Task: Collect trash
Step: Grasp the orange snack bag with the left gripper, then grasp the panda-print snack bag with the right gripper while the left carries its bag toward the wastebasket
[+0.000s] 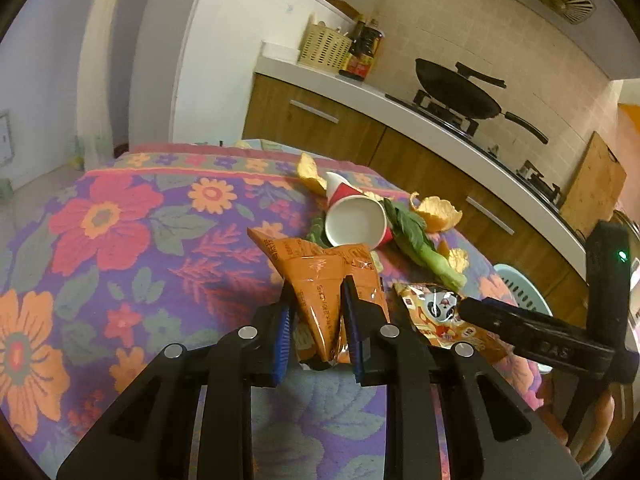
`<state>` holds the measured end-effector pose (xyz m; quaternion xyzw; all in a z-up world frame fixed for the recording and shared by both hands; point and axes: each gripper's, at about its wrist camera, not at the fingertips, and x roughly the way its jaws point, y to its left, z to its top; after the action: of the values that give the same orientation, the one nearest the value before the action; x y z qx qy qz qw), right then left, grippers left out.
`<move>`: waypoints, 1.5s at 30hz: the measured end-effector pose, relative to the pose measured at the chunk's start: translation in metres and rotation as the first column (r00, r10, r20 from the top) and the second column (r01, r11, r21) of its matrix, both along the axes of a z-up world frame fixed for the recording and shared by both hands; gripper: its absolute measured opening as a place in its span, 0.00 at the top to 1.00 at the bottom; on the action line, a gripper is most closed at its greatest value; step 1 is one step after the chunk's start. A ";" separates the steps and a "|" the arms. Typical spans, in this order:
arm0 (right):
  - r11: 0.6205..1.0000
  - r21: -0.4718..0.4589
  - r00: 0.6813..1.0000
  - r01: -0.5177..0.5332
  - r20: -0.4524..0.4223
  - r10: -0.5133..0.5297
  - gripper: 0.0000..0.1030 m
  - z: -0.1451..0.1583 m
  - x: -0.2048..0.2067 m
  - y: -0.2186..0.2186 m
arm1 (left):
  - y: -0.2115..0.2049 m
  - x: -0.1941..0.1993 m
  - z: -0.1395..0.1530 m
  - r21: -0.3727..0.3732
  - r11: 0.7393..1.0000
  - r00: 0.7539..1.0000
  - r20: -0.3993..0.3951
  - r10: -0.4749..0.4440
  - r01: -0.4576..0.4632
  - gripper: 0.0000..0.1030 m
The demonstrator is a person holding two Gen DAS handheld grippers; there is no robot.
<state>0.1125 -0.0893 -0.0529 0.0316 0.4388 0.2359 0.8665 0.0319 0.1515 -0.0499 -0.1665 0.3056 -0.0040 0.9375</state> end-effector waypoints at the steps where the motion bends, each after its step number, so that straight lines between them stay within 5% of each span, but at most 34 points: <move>1: 1.000 -0.006 1.000 -0.011 -0.021 0.011 0.40 -0.003 0.005 0.005 | 0.000 0.001 0.000 -0.004 1.000 1.000 0.000 -0.001 0.001 0.79; 10: 0.958 -0.267 0.990 -0.101 0.063 0.122 0.39 -0.011 -0.016 0.056 | 0.004 -0.004 0.003 -0.021 1.000 1.000 0.024 -0.002 0.002 0.79; 13: 0.954 -0.276 0.988 -0.116 0.068 0.139 0.45 -0.011 -0.022 0.058 | 0.004 -0.004 0.003 -0.019 1.000 1.000 0.026 -0.002 0.002 0.78; 15: 0.954 -0.274 0.987 -0.117 0.072 0.142 0.58 -0.011 -0.026 0.057 | 0.005 -0.006 0.003 -0.019 1.000 1.000 0.029 -0.001 0.001 0.78; 23: 0.972 -0.198 0.980 -0.125 0.130 0.152 0.79 -0.001 -0.045 0.044 | 0.000 -0.003 0.006 -0.002 1.000 0.999 0.048 -0.010 0.010 0.78; 30: 0.986 -0.092 0.967 -0.140 0.202 0.156 0.80 0.016 -0.064 0.008 | -0.024 -0.009 0.034 0.041 0.999 0.995 0.095 -0.030 0.027 0.78; 45: 0.994 0.102 0.979 0.030 0.196 -0.050 0.80 0.024 -0.059 -0.130 | -0.138 0.019 0.072 0.074 0.971 0.963 0.131 -0.235 0.226 0.78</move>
<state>0.0530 -0.2197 -0.0284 0.0594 0.3376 0.2415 0.9078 0.0509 0.0136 0.0221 -0.1015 0.2569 -0.1156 0.9541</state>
